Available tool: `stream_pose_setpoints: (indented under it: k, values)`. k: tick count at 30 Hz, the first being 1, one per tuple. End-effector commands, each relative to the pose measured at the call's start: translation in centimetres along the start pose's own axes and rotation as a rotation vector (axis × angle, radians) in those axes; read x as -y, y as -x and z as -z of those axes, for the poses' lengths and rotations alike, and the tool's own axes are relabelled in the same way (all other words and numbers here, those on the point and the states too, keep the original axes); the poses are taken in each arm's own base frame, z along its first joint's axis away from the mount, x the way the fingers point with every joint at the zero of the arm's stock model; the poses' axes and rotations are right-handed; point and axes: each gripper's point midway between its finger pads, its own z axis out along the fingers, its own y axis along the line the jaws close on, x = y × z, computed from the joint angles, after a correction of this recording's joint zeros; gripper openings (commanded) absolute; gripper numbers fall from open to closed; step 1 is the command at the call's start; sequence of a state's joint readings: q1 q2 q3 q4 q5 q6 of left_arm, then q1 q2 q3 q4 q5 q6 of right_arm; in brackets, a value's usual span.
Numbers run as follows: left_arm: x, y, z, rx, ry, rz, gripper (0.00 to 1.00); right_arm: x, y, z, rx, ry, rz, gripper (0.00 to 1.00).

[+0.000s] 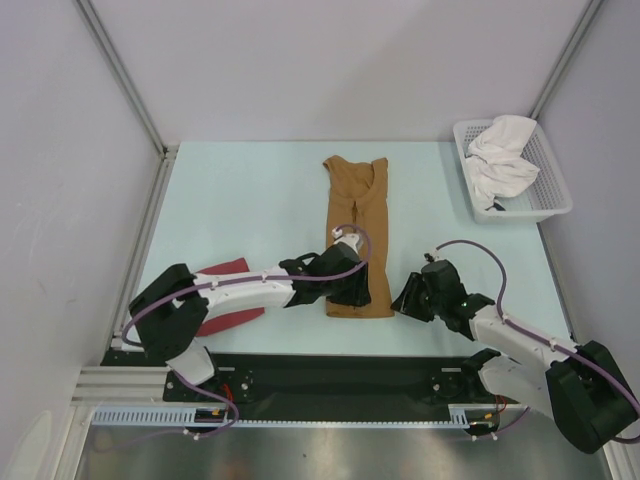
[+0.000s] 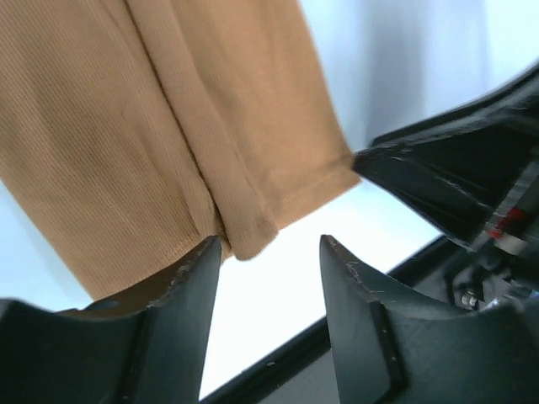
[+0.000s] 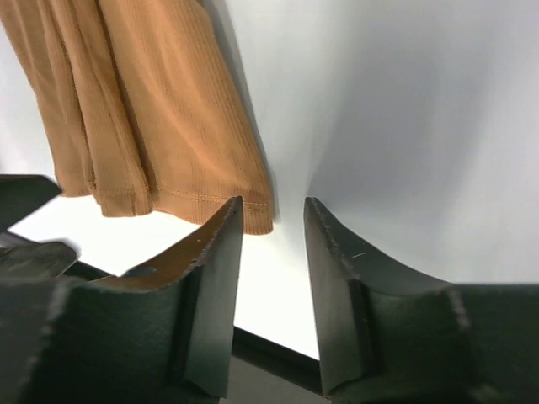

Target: Fold and stack the tank tops

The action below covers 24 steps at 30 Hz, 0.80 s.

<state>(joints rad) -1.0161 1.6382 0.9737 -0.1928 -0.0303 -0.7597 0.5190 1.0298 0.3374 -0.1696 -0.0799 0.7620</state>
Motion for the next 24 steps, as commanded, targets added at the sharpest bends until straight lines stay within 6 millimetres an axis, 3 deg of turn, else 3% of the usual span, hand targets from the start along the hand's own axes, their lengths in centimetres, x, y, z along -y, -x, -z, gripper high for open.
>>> stream_pose_setpoints:
  k: [1,5,9,12,13,15,19,24]
  values:
    - [1.6,2.3,2.8,0.093,-0.058,-0.001,0.58,0.4,-0.8,0.1,-0.040,-0.021,0.026,0.42]
    - [0.8,2.2,4.3,0.111,-0.032,-0.005,0.63,0.6,-1.2,-0.5,-0.064,-0.034,0.037,0.42]
    - [-1.6,0.7,4.9,0.092,0.036,0.013,0.65,0.9,-1.7,-1.1,-0.074,-0.055,0.047,0.40]
    - [-4.3,-1.6,4.7,0.058,0.093,0.039,0.66,1.0,-1.8,-1.2,-0.083,-0.070,0.045,0.21]
    - [-4.8,-2.0,4.7,0.055,0.104,0.046,0.66,0.9,-1.8,-1.1,-0.081,-0.070,0.049,0.08]
    - [-5.8,-2.8,4.6,0.043,0.118,0.066,0.66,0.9,-1.7,-0.6,-0.071,-0.076,0.052,0.01]
    - [-7.5,-4.7,4.2,0.015,0.134,0.092,0.65,0.7,-2.1,0.2,-0.058,-0.064,0.060,0.00]
    - [-7.7,-4.4,3.5,0.025,0.133,0.108,0.66,1.1,-2.8,0.4,-0.072,-0.075,0.072,0.00]
